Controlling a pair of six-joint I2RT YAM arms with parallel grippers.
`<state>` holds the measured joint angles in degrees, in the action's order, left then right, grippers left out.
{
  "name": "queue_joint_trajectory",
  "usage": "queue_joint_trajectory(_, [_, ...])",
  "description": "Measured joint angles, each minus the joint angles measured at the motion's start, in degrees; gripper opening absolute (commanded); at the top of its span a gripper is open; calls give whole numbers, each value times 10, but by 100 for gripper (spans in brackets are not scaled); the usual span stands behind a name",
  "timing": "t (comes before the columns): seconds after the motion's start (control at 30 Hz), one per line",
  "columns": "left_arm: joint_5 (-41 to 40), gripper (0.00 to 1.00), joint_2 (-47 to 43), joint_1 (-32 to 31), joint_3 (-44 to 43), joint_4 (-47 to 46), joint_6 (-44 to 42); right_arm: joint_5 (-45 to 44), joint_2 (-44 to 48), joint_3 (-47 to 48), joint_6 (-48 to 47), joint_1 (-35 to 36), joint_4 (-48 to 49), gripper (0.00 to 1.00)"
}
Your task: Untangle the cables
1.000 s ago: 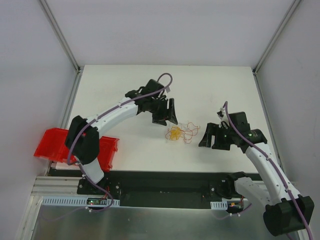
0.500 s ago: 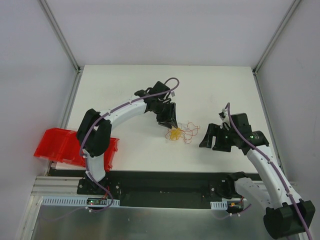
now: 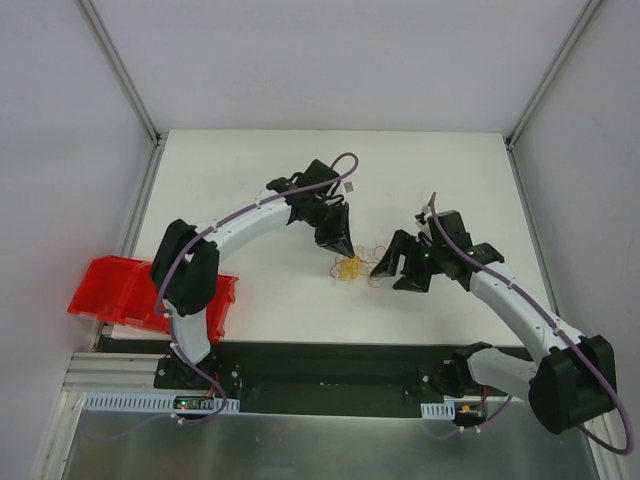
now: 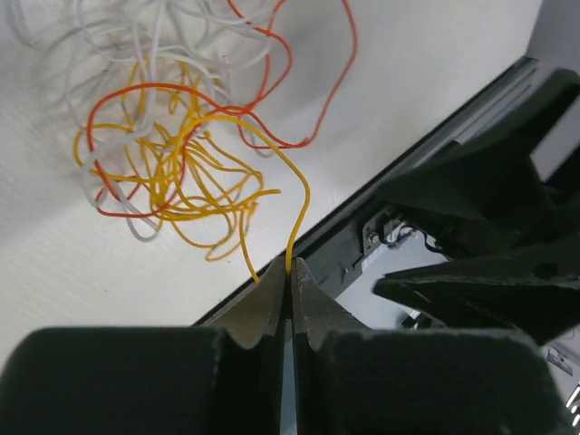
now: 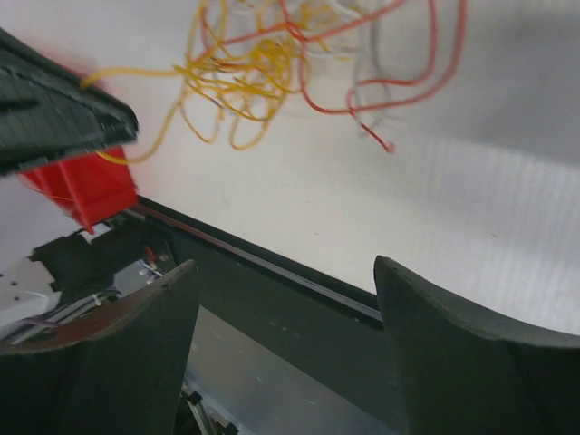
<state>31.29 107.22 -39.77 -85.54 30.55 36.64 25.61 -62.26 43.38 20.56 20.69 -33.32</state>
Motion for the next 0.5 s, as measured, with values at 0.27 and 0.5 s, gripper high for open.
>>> queue_joint_trajectory(0.27, [31,0,-70,-12,-8,1,30,-21,-81,5,165,68,191,79])
queue_joint_trajectory(0.5, [37,0,-134,-35,-31,4,72,-56,-218,35,206,88,262,79])
